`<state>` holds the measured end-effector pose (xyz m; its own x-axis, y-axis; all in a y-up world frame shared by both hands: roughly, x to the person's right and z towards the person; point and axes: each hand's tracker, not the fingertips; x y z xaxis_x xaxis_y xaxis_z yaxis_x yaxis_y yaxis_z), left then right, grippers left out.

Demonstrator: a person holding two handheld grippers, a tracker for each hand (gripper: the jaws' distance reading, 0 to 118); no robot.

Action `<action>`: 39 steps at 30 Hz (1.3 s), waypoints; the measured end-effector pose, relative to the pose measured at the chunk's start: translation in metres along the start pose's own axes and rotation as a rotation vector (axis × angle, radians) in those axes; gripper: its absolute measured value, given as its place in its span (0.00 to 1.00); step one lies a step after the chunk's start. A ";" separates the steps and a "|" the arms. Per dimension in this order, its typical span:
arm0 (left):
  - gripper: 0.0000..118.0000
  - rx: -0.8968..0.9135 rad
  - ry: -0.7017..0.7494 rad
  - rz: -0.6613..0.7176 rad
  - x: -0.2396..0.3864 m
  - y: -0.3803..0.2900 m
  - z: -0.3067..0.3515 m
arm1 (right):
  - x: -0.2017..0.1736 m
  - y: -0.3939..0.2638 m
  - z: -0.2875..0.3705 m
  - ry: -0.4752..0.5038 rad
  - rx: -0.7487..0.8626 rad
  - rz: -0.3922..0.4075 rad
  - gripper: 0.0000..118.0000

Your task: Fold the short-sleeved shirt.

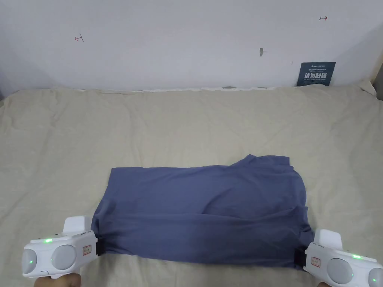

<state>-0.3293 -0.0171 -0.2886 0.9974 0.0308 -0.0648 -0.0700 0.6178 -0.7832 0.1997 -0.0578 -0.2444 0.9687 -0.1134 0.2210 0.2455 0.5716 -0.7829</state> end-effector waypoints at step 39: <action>0.98 0.631 -0.042 0.000 0.060 0.003 0.192 | -0.037 0.014 0.232 0.033 0.695 0.170 0.92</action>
<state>-0.2669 0.1374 -0.1763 0.9981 0.0539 -0.0306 -0.0602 0.9619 -0.2667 0.1583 0.1429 -0.1291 0.9947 0.0055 0.1027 0.0206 0.9678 -0.2507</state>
